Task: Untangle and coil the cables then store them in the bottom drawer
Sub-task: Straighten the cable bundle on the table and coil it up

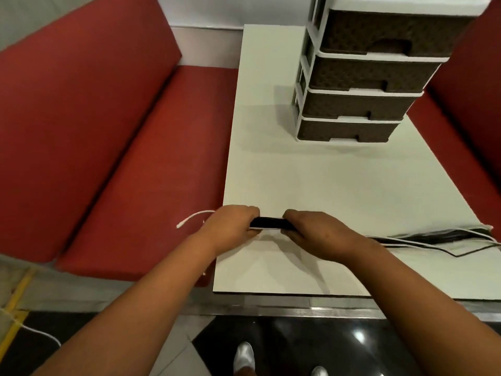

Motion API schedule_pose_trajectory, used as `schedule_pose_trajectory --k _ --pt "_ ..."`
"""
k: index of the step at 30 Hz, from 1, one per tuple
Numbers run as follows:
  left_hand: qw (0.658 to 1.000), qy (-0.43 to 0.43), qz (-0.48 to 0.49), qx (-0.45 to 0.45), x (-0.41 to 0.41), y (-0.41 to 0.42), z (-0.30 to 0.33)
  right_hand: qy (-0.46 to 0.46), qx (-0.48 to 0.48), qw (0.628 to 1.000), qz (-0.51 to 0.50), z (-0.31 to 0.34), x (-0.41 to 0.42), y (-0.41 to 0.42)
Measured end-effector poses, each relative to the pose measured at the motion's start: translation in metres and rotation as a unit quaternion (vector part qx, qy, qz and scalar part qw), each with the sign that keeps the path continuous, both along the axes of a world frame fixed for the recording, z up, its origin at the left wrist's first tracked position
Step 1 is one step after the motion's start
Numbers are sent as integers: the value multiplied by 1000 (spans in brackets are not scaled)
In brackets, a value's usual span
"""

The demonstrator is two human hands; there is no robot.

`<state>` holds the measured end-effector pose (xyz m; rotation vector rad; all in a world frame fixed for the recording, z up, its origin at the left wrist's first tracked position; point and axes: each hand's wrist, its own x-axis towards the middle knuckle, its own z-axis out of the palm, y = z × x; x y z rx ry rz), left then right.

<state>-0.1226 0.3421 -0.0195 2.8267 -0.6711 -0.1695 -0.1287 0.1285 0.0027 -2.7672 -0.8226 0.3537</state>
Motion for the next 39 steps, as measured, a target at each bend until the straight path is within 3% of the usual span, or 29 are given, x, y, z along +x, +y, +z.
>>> schedule_pose_trajectory --k 3,6,8,11,16,19,24,28,31,33,39 --pt "999 15 25 -33 2 15 14 43 34 998 -6 36 1 -11" --pt "980 127 66 -136 2 24 37 72 76 994 -23 73 -3 -27" --pt "954 187 90 -214 1 27 54 69 113 991 -35 100 -5 -41" --pt "888 270 81 -364 -4 22 80 69 176 981 -44 137 -7 -68" --pt "840 353 -15 -412 -20 -18 120 127 302 944 -41 174 -21 -119" --pt "769 422 -54 -478 -32 -49 120 141 364 920 -42 182 -33 -153" --pt "615 467 -95 -628 -61 -119 138 171 445 875 -82 172 -54 -215" --pt "572 440 -77 -688 -71 -170 174 241 490 830 -115 135 -68 -249" --pt "572 408 -38 -710 -78 -203 194 247 456 847 -115 111 -81 -260" --pt "539 397 -38 -742 -82 -217 206 240 413 871 -118 97 -90 -271" --pt "354 378 -53 -854 -81 -218 236 193 312 919 -145 59 -118 -306"
